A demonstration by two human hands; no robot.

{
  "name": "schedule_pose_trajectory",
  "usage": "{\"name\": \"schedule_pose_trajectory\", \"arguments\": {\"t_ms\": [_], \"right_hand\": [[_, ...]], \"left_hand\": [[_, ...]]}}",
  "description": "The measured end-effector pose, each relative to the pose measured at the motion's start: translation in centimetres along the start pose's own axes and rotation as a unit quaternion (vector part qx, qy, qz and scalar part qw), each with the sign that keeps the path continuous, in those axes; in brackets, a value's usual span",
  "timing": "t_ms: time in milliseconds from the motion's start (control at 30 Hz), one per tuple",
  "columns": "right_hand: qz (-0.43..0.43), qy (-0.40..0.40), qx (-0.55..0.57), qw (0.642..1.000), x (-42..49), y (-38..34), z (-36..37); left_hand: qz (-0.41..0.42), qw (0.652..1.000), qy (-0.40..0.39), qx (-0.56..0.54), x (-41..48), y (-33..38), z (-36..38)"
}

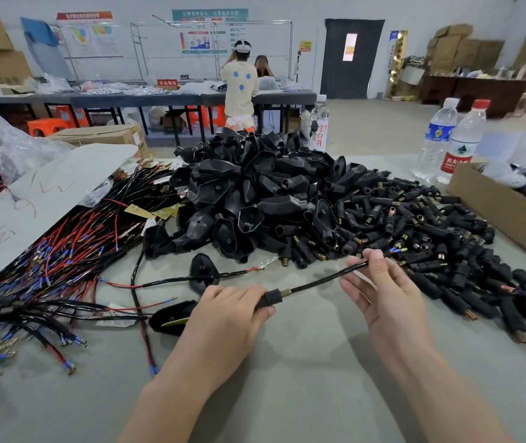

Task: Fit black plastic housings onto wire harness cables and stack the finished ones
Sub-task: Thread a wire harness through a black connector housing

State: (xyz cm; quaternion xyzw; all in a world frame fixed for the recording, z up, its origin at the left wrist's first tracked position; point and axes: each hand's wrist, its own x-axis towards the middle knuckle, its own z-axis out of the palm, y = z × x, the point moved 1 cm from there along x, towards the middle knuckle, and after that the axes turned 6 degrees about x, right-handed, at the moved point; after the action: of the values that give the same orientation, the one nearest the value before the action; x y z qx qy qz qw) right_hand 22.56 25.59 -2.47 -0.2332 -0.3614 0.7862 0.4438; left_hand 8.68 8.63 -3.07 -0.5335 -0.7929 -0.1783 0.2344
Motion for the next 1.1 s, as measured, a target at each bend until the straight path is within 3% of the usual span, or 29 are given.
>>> {"name": "schedule_pose_trajectory", "arguments": {"t_ms": [133,233,433,567,1100], "right_hand": [[0.101,-0.115,-0.053,0.987,-1.7,2.8,1.4],[0.106,-0.147,-0.119,0.976,-2.3,4.0,2.3],[0.051,-0.069,-0.117,0.989,-1.3,2.7,1.6],[0.024,-0.008,-0.172,0.985,-0.6,2.0,0.8],[-0.065,0.055,-0.157,0.984,0.3,1.3,-0.5]], "left_hand": [[0.017,0.999,0.036,-0.013,0.0,0.3,-0.1],[0.035,0.999,0.031,-0.012,0.0,0.3,0.3],[-0.045,0.998,0.029,-0.03,0.8,-1.1,-1.0],[-0.103,0.99,-0.068,-0.061,0.1,-2.1,-0.9],[-0.083,0.981,-0.109,-0.14,0.0,-1.7,-0.4]]}}
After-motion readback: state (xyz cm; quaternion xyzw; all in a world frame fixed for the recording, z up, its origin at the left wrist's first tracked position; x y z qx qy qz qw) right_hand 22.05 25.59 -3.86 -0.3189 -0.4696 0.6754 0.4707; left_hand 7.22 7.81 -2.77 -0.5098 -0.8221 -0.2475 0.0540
